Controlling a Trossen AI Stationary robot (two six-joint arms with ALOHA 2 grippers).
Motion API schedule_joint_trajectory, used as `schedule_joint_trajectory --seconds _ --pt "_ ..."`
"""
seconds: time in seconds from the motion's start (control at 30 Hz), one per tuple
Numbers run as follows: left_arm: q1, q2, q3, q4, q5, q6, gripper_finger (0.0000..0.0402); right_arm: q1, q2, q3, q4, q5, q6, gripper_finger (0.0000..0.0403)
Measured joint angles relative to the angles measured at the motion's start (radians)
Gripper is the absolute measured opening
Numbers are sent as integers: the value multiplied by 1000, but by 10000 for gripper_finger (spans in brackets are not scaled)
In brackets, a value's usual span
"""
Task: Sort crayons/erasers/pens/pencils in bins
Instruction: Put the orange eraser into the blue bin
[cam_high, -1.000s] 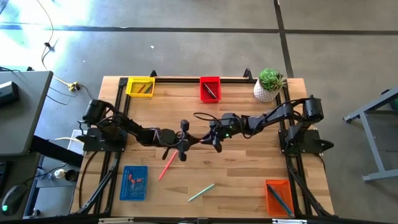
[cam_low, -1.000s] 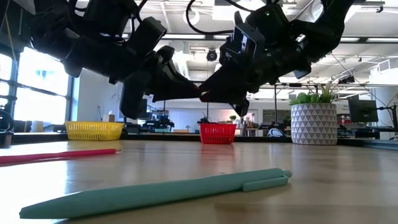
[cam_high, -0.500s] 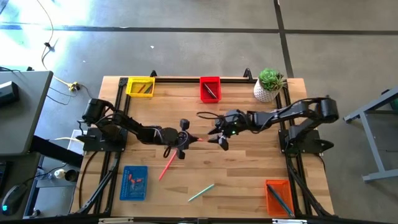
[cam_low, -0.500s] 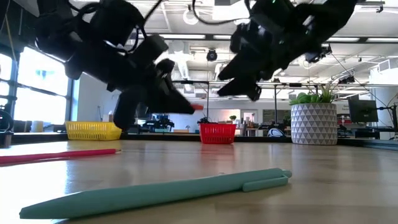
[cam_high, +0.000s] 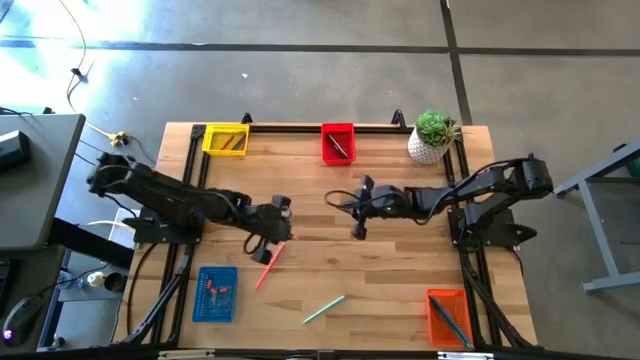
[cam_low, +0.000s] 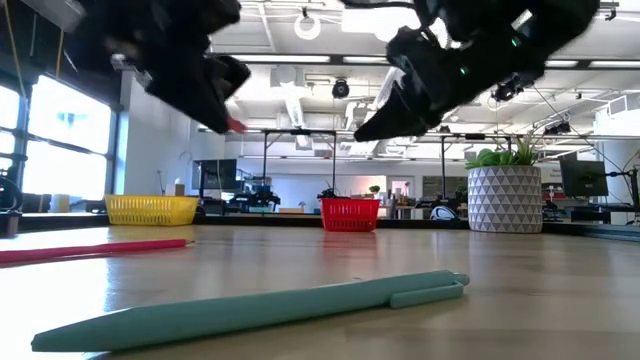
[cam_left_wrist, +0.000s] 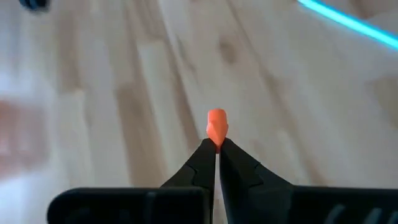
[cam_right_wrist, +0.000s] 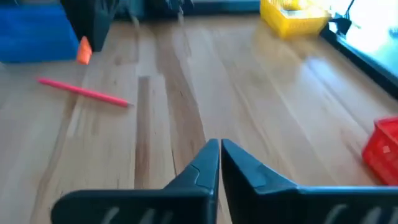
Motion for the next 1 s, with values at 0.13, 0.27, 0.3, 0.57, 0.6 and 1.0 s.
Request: schedule_joint_trajectory --seconds 0.13,0.27,0.3,0.57,0.6,1.0 --pt "-89 -9 144 -337 12 -176 0 -11 2 -200 389 -40 1 18" --pt "-187 6 248 -594 94 -401 0 -23 2 -377 676 -41 34 3" --pt "-210 6 265 -641 124 -469 0 -27 2 -409 733 -33 34 3" --pt "-467 5 270 -726 275 -1020 0 -46 0 -493 916 -7 5 1" --pt "-502 6 258 -725 269 -1065 0 -46 0 -493 916 -7 4 1" --pt "-638 15 -17 -496 214 -1233 0 85 0 -432 889 -6 28 0"
